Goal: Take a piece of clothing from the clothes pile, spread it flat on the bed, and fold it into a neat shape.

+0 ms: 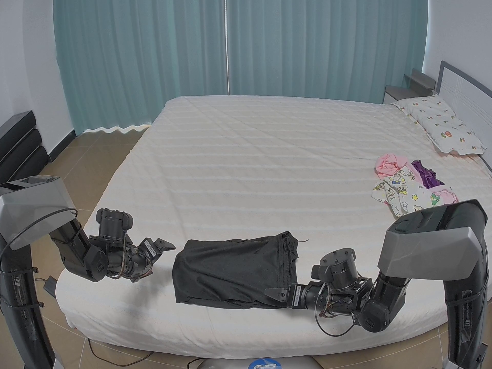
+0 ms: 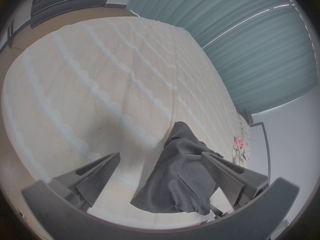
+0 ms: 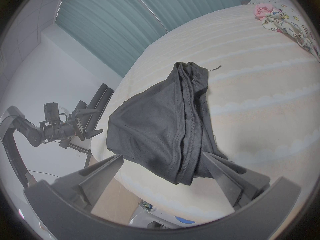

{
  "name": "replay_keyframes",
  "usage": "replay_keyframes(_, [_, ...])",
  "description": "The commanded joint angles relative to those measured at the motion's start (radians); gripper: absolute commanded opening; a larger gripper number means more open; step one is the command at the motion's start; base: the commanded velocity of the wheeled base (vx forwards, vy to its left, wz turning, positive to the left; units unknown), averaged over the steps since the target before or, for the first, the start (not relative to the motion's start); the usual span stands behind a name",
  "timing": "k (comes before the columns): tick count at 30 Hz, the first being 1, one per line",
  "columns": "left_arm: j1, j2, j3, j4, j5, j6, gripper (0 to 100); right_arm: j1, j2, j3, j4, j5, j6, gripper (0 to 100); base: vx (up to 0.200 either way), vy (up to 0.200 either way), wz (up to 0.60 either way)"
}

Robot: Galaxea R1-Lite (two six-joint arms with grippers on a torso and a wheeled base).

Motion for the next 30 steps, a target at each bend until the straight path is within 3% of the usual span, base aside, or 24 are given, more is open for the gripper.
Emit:
replay_keyframes(1, [0.001, 0.001, 0.0, 0.0, 0.0, 0.0, 100, -0.006, 0.031, -0.012, 0.0, 0.001, -0.001, 100, 0.0, 0.0, 0.0])
replay_keyframes(6, [0.004, -0.001, -0.001, 0.0, -0.003, 0.0, 100, -0.005, 0.034, -0.018, 0.008, 0.0, -0.001, 100, 0.0, 0.0, 0.0])
replay_keyframes(7, [0.004, 0.001, -0.001, 0.0, -0.003, 0.0, 100, -0.005, 0.034, -0.018, 0.01, 0.001, -0.001, 0, 0.0, 0.0, 0.0])
replay_keyframes(25, [0.006, -0.001, -0.004, 0.0, -0.003, -0.022, 100, -0.014, -0.063, 0.083, 0.025, -0.028, -0.007, 0, 0.0, 0.0, 0.0])
replay_keyframes(30, [0.006, -0.001, -0.004, 0.0, -0.003, -0.022, 100, -0.045, -0.094, 0.112, 0.08, -0.026, -0.047, 0, 0.0, 0.0, 0.0])
